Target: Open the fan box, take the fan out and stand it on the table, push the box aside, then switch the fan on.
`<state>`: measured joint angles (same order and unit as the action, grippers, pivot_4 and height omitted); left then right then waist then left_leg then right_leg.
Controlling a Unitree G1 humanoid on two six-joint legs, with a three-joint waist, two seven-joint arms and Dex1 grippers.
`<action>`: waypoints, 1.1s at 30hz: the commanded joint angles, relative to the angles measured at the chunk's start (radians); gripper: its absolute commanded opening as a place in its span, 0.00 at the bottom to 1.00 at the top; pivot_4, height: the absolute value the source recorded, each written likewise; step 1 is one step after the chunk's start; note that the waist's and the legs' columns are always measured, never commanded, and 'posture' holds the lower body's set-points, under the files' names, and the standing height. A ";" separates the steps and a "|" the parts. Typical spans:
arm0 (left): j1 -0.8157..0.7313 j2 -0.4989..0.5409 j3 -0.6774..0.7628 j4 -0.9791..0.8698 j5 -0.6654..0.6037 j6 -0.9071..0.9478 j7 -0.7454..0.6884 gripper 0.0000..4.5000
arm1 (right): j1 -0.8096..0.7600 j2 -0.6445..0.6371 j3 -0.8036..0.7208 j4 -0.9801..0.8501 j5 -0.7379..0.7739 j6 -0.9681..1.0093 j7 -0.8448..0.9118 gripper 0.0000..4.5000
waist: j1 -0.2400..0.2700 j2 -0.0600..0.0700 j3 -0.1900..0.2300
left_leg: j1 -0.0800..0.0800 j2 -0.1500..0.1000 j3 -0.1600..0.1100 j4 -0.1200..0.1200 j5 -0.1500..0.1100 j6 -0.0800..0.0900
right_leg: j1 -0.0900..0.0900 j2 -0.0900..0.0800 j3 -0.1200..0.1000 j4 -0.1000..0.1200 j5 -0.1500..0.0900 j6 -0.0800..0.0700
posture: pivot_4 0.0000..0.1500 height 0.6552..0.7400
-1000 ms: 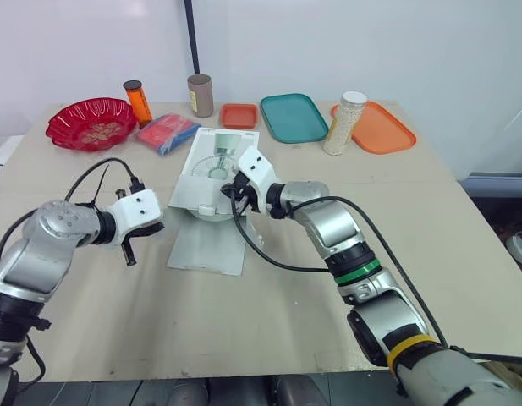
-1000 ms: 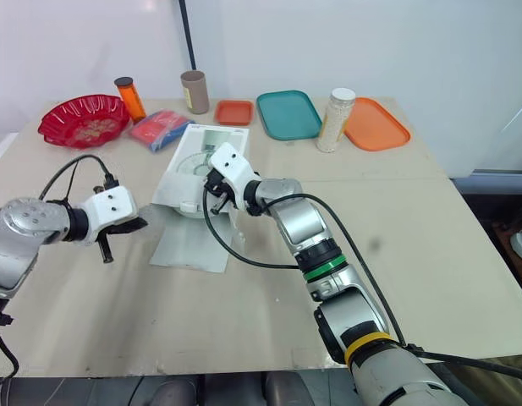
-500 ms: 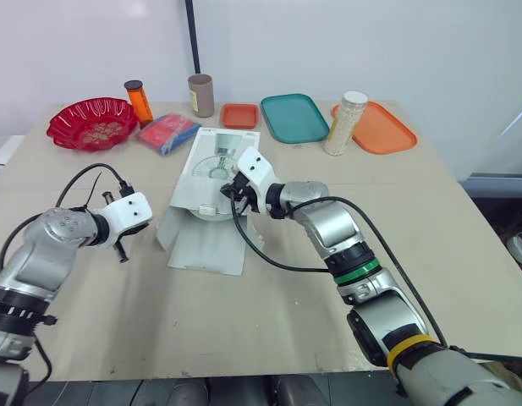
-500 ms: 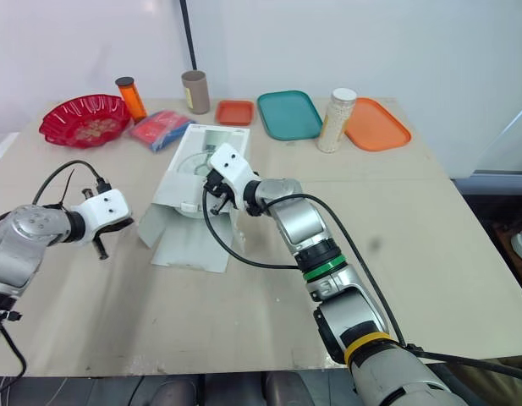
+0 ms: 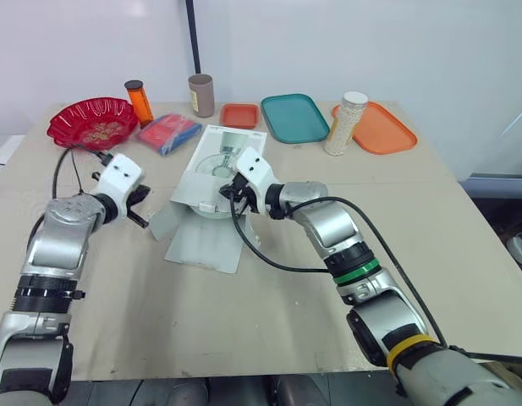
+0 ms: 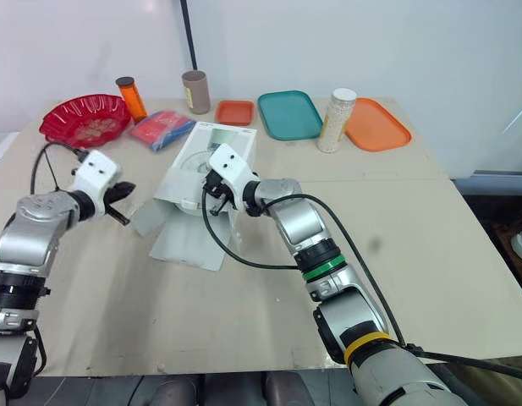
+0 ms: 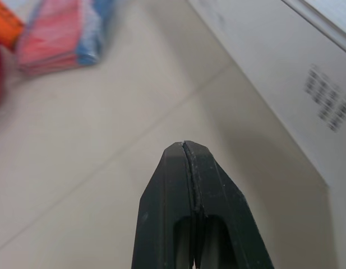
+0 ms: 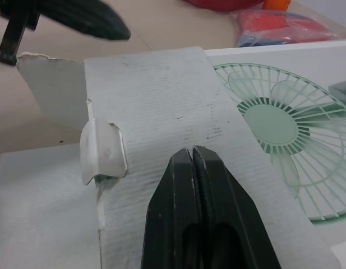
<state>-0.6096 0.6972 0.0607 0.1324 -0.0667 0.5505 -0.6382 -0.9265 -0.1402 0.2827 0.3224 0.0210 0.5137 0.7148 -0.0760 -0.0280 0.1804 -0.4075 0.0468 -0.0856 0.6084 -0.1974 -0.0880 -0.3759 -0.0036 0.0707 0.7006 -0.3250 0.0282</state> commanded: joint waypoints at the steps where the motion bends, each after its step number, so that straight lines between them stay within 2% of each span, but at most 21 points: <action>1: -0.041 0.038 0.050 -0.235 -0.116 0.131 -0.071 0.00 | -0.011 0.006 0.016 0.008 -0.007 0.000 0.007 0.01 | 0.000 0.000 0.000 | 0.000 0.000 0.000 0.000 0.000 0.000 | 0.000 0.000 0.000 0.000 0.000 0.000 | 1.00 1.00; 5: 0.026 0.086 0.028 -0.464 -0.239 0.283 -0.160 0.00 | -0.008 0.014 0.018 0.009 -0.010 -0.003 0.007 0.01 | -0.005 0.000 0.000 | 0.000 0.000 0.000 0.000 0.000 0.000 | 0.000 0.000 0.000 0.000 0.000 0.000 | 1.00 1.00; 9: 0.098 0.124 0.017 -0.564 -0.285 0.356 -0.177 0.00 | -0.009 0.019 0.017 0.015 -0.012 -0.006 0.005 0.01 | -0.006 0.000 0.000 | 0.002 0.001 0.001 -0.001 0.000 0.000 | 0.001 0.001 0.001 0.001 0.000 0.000 | 1.00 1.00; 13: 0.202 0.168 0.008 -0.585 -0.302 0.402 -0.190 0.00 | -0.010 0.021 0.018 0.026 -0.015 -0.015 0.004 0.01 | -0.007 0.000 0.000 | 0.002 0.001 0.001 -0.001 0.000 0.000 | 0.001 0.001 0.001 0.000 0.000 0.000 | 1.00 1.00; 18: 0.284 0.183 0.011 -0.500 -0.254 0.364 -0.135 0.00 | -0.012 0.021 0.016 0.034 -0.016 -0.020 0.002 0.01 | -0.003 0.000 0.000 | 0.002 0.001 0.001 -0.001 0.000 0.000 | 0.001 0.001 0.001 0.000 0.000 0.000 | 1.00 1.00; 23: 0.226 0.118 0.019 -0.387 -0.229 0.301 -0.060 0.00 | -0.012 0.019 0.016 0.038 -0.020 -0.024 0.002 0.01 | 0.000 0.000 0.000 | 0.002 0.001 0.001 -0.001 0.000 0.000 | 0.001 0.001 0.001 0.000 0.000 0.000 | 1.00 1.00; 28: 0.166 0.071 -0.050 -0.272 -0.172 0.216 -0.034 0.00 | -0.014 0.012 0.013 0.027 -0.018 -0.016 0.006 0.01 | 0.000 0.000 0.000 | 0.002 0.000 0.001 -0.002 0.000 0.000 | 0.001 0.001 0.001 -0.001 0.000 0.000 | 1.00 1.00; 33: 0.138 0.008 -0.050 -0.191 -0.157 0.159 -0.004 0.00 | -0.014 0.005 0.009 0.025 -0.020 -0.012 0.002 0.01 | 0.001 0.000 0.000 | 0.002 0.000 0.001 -0.001 0.000 0.000 | 0.001 0.000 0.001 0.000 0.000 0.000 | 1.00 1.00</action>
<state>-0.4477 0.7085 -0.0033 -0.0655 -0.2350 0.7465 -0.6544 -0.9358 -0.1294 0.2873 0.3498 0.0102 0.4926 0.7176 -0.0750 -0.0282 0.1803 -0.4058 0.0472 -0.0851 0.6072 -0.1973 -0.0884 -0.3749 -0.0031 0.0713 0.7003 -0.3250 0.0280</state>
